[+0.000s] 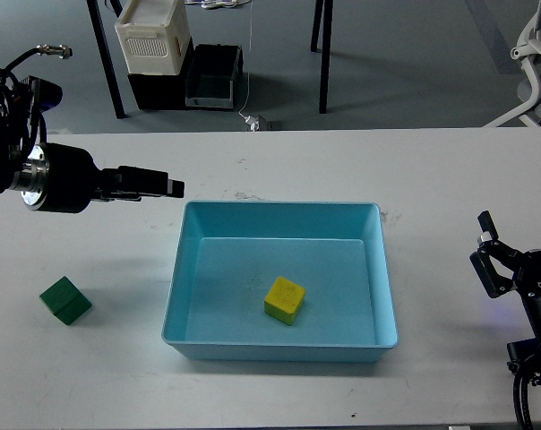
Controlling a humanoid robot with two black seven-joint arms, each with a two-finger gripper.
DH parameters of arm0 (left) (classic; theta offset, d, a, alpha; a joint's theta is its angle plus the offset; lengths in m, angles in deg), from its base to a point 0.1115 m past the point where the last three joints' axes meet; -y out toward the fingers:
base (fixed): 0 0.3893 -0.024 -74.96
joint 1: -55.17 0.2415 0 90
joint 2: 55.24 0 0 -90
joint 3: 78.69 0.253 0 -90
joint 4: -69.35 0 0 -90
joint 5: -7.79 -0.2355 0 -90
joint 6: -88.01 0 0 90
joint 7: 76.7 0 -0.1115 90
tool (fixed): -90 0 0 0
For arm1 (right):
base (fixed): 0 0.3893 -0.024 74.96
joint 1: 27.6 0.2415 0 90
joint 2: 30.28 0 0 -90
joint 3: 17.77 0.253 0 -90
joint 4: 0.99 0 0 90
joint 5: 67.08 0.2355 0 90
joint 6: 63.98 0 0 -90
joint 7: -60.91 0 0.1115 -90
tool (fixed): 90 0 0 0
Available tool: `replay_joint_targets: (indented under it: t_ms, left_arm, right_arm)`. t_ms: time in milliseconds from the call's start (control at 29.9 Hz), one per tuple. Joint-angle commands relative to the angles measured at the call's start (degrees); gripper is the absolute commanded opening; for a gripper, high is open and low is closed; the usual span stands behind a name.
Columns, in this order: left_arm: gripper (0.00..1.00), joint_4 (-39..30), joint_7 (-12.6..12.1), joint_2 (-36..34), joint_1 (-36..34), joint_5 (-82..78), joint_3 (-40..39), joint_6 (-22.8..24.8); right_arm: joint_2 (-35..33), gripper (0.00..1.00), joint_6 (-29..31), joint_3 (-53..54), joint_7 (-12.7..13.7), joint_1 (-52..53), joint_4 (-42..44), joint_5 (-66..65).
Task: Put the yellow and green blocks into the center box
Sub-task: 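Lower the left gripper and grasp the dark green cube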
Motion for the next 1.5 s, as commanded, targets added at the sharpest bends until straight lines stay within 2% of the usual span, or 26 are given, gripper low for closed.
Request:
replay_joint_targets:
  t_ms: [0,167,368,501,568,735,1471]
  left_arm:
    - [1.0,-1.0,0.6,-2.3,2.8,-8.2,1.1,0.0]
    - [0.99,-1.3,5.3,-2.8,3.4,-15.3,1.1,0.0]
    - [0.98,-1.7,6.9,-2.6,3.8,-18.6,1.3,0.0]
    - [0.93,-1.7,12.7,-2.6,5.4,-25.3,1.5,0.0]
    - [0.92,-1.7,14.3,-2.4,5.6,-29.4,1.6,0.0]
    - [0.92,-1.2,15.4,-2.7,7.9,-36.2,1.5,0.0]
    - [0.94,8.2,15.6,-2.2,11.2,-38.5,1.5,0.0]
  right_arm:
    - [0.0,1.0,0.0,0.1,0.0,-0.2,0.0,0.0]
    - [0.0,1.0,0.0,0.0,0.0,-0.3,0.0,-0.1]
    - [0.0,1.0,0.0,0.1,0.0,-0.4,0.0,-0.1]
    - [0.0,1.0,0.0,0.1,0.0,-1.0,0.0,0.0]
    - [0.0,1.0,0.0,0.0,0.0,-1.0,0.0,0.0]
    - [0.0,1.0,0.0,0.1,0.0,-1.0,0.0,-0.1]
    - [0.0,1.0,0.0,0.0,0.0,-1.0,0.0,-0.1]
